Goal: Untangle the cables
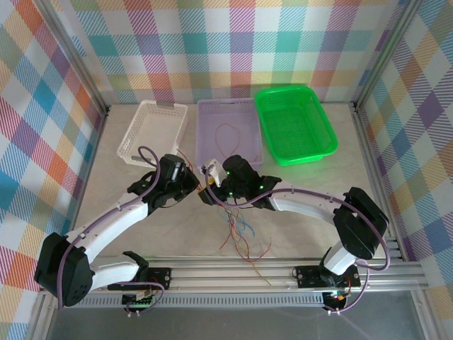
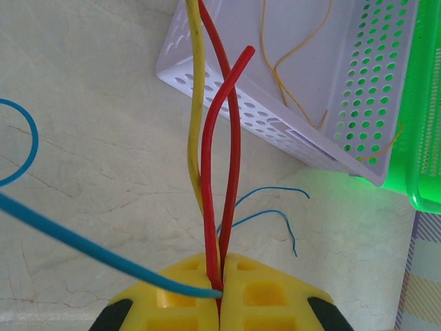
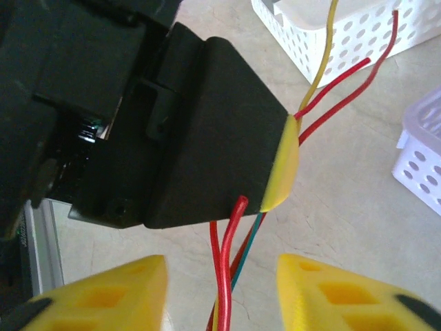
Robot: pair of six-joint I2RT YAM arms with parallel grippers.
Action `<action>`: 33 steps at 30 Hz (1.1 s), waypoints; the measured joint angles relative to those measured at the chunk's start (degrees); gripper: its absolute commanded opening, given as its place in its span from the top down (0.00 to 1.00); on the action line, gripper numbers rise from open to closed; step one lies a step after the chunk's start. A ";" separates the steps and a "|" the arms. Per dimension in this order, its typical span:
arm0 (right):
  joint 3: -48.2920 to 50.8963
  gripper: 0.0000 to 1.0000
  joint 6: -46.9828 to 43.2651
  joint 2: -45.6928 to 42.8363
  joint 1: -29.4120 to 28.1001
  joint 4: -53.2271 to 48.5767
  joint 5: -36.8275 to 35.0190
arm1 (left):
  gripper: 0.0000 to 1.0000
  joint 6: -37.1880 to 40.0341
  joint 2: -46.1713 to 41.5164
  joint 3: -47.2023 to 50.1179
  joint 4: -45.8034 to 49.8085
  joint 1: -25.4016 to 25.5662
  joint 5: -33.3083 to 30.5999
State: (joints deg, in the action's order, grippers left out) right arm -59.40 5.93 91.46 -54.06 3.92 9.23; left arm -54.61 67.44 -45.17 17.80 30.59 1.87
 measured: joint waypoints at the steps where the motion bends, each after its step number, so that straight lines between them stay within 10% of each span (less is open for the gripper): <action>1: 0.02 0.65 0.37 0.07 -0.02 0.09 0.02 | 1.00 0.00 0.02 0.00 0.02 0.00 0.00; 12: 0.02 0.65 1.03 1.42 -0.02 0.83 0.26 | 1.00 -0.24 0.02 0.00 -0.02 0.00 0.00; 21: 0.17 1.00 1.68 1.79 -0.02 1.33 0.02 | 1.00 -0.22 0.00 -0.44 0.31 0.00 -0.48; 33: 5.81 1.00 1.09 -7.65 0.26 1.40 -3.74 | 1.00 0.02 -1.77 -0.42 0.59 0.24 -0.74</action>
State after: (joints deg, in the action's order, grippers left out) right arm -53.58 7.03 83.81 -53.80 5.32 5.50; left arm -54.59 65.67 -45.58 18.39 30.83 1.13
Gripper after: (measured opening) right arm 0.056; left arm 0.050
